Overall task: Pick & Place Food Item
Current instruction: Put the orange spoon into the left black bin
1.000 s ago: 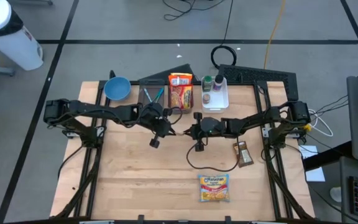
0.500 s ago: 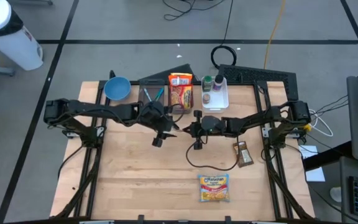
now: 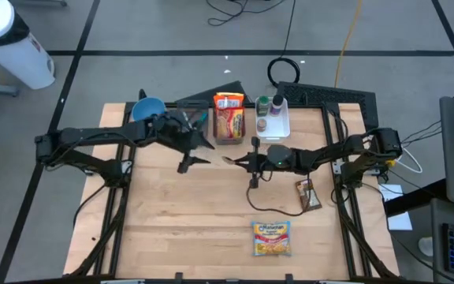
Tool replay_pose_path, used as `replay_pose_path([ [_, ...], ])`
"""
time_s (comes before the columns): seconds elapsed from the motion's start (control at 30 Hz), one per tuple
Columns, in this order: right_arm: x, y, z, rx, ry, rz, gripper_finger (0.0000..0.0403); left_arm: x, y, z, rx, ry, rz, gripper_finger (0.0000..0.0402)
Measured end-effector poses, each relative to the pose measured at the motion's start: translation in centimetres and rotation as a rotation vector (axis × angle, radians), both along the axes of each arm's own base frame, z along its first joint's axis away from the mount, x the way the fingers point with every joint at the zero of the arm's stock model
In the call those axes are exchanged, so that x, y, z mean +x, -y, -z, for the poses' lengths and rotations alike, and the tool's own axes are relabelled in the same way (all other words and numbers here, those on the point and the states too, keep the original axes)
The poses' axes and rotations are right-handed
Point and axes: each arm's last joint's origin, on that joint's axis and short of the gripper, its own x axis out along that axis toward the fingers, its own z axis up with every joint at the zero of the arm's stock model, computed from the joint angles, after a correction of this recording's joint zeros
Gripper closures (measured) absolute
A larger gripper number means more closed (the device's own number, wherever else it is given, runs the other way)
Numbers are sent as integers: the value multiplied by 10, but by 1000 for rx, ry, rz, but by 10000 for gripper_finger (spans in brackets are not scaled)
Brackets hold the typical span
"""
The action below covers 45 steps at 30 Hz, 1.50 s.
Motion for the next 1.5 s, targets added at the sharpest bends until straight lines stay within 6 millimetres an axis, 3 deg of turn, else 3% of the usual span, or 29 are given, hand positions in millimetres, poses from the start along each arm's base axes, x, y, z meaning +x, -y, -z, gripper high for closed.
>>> replay_pose_path([
  [0.2, -14, -2, 4, 78, 159, -56, 403, -18, -10, 24, -104, 216, 3, 146],
  [0.4, -19, -3, 3, 129, 266, -88, 403, -27, -3, 43, -161, 431, 56, 146],
  [0.53, -16, -3, 8, 150, 309, -87, 403, -29, 2, 51, -199, 485, 67, 146],
  [0.93, 14, 2, 36, 200, 331, -82, 403, -4, 3, 66, -246, 450, 12, 146],
  [1.1, 25, 0, 30, 202, 358, -143, 403, 4, 2, 67, -248, 449, -13, 146],
  [1.5, 27, 5, 30, 198, 342, -144, 403, 8, 18, 60, -270, 492, 63, 147],
])
